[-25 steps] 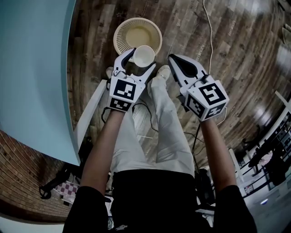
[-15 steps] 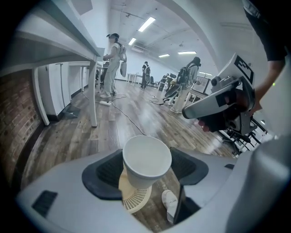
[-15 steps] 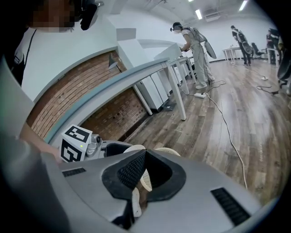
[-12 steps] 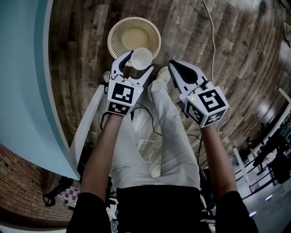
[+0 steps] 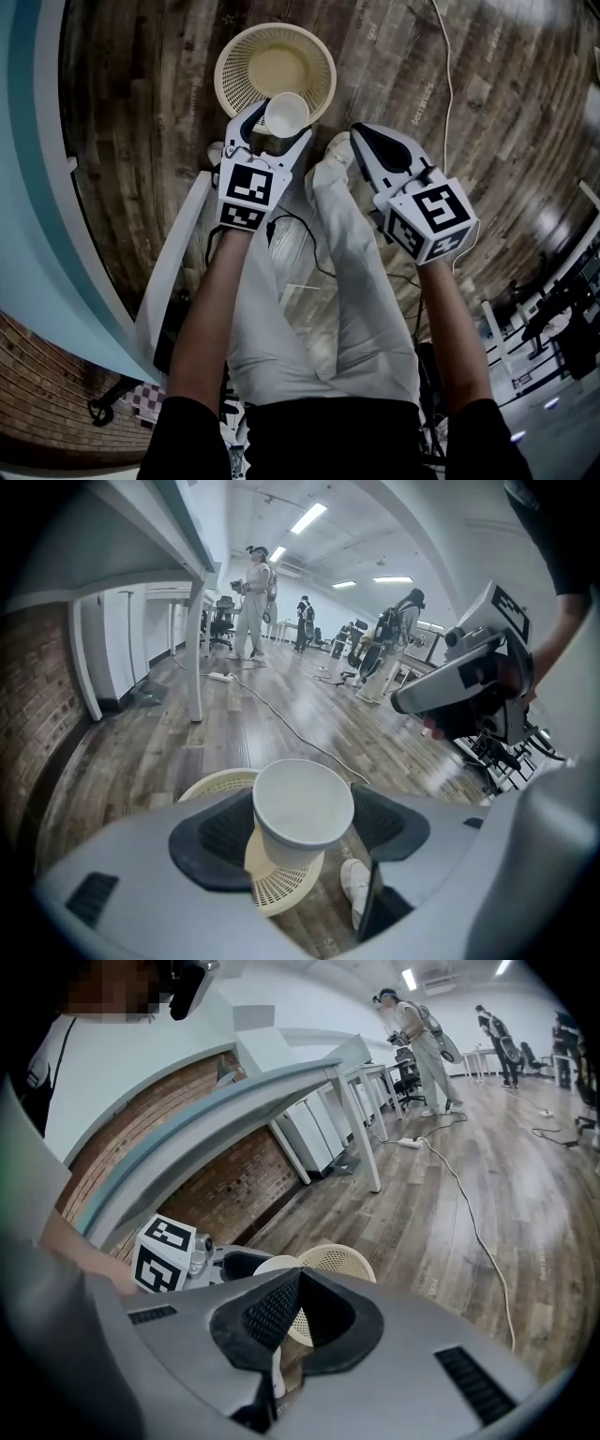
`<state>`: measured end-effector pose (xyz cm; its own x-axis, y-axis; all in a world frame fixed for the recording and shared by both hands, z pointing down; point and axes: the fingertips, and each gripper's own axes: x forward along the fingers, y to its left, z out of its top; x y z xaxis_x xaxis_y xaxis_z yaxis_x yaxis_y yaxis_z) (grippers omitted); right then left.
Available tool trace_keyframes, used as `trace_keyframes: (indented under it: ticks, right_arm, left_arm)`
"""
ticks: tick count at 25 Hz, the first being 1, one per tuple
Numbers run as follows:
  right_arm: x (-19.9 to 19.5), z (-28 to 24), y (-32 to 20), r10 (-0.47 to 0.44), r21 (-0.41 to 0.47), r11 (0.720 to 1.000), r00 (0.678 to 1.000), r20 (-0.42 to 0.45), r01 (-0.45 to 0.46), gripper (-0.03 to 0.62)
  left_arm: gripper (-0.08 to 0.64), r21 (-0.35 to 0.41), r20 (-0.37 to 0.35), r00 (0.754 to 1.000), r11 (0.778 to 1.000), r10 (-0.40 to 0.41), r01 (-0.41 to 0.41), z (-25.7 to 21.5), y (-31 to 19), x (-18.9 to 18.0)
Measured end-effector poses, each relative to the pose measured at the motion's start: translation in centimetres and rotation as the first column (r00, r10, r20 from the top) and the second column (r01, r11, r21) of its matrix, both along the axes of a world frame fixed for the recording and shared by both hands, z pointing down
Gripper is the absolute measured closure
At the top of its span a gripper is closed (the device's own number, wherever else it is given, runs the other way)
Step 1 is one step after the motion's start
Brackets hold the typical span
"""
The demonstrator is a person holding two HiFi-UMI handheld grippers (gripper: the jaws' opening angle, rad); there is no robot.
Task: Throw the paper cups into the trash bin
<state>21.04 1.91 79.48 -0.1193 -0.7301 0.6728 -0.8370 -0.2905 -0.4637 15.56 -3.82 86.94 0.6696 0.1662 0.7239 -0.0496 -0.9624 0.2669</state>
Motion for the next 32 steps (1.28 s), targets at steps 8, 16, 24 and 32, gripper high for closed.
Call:
trace_keyframes:
  ticks: [8, 16, 24, 32]
  right_arm:
    - [-1.6, 2.7, 0.1, -0.048, -0.024, 0.999, 0.999, 0.013, 0.049, 0.589]
    - [-2.1, 4.6, 0.4, -0.072, -0.049, 0.996, 0.997, 0.02, 0.073, 0.589]
    - [-2.5, 6.2, 1.0, -0.08, -0.068, 0.994, 0.996, 0.031, 0.082, 0.589]
    - [-2.7, 7.4, 1.0, -0.087, -0.082, 0.993, 0.995, 0.043, 0.09, 0.589]
  left_arm:
    - [0.221, 0.008, 0.033, 0.999, 1.0, 0.001, -0.002, 4.0, 0.1, -0.5]
    - [0.221, 0.0, 0.052, 0.998, 0.999, -0.038, 0.038, 7.1, -0.4, -1.0]
    - [0.221, 0.004, 0.086, 0.995, 0.998, -0.056, 0.056, 10.2, -0.2, -2.1]
    - [0.221, -0.006, 0.132, 0.986, 0.995, -0.098, 0.1, 12.3, -0.8, -2.4]
